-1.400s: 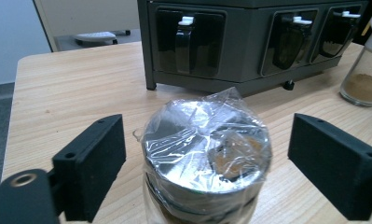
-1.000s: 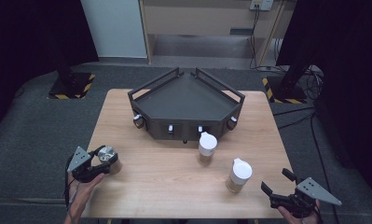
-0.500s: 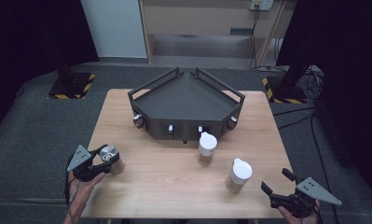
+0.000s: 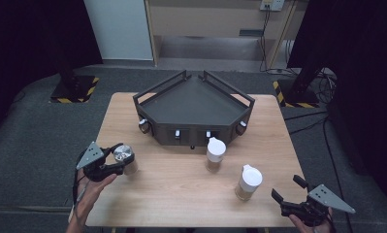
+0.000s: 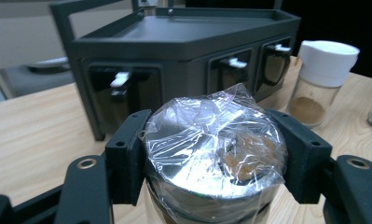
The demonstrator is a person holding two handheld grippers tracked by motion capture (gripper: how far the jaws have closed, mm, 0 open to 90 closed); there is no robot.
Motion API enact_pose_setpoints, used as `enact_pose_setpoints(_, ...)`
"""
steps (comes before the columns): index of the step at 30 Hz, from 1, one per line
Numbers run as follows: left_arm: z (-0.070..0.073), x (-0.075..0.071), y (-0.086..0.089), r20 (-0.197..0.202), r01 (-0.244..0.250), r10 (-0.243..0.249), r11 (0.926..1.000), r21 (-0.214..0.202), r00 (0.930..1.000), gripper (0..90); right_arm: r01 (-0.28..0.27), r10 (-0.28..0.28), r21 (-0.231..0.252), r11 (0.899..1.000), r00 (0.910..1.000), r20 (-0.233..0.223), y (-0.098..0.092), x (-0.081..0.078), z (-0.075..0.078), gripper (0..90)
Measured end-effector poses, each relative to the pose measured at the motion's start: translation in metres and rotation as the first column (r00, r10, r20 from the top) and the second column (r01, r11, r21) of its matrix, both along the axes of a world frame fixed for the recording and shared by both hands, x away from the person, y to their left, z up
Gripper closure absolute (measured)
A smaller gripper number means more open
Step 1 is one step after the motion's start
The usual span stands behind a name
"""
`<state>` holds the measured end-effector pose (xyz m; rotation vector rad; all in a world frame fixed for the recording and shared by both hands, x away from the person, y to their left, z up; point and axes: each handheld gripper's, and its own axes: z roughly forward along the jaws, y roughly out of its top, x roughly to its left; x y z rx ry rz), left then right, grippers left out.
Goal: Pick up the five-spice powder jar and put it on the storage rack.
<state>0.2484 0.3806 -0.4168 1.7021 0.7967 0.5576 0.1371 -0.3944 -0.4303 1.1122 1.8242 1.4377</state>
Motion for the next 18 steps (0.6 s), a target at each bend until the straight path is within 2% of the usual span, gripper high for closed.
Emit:
enact_pose_setpoints(3, 0.01, 0.007, -0.007, 0.002, 0.022, -0.022, 0.9997, 0.0, 0.9997, 33.7, -0.001, 0.001, 0.001, 1.0, 1.0, 0.0, 0.0, 0.0, 0.0, 3.1)
enact_pose_setpoints(12, 0.025, 0.023, -0.019, 0.004, 0.047, -0.047, 0.9987, -0.02, 0.9989, 33.6, -0.003, 0.003, 0.005, 1.0, 1.0, -0.001, -0.001, 0.0, 0.0, 3.3)
enact_pose_setpoints(18, 0.042, 0.035, -0.031, 0.0, 0.067, -0.067, 0.9977, -0.009, 0.9978, 33.6, -0.005, 0.005, 0.009, 1.0, 1.0, -0.003, -0.001, 0.001, -0.001, 3.4)
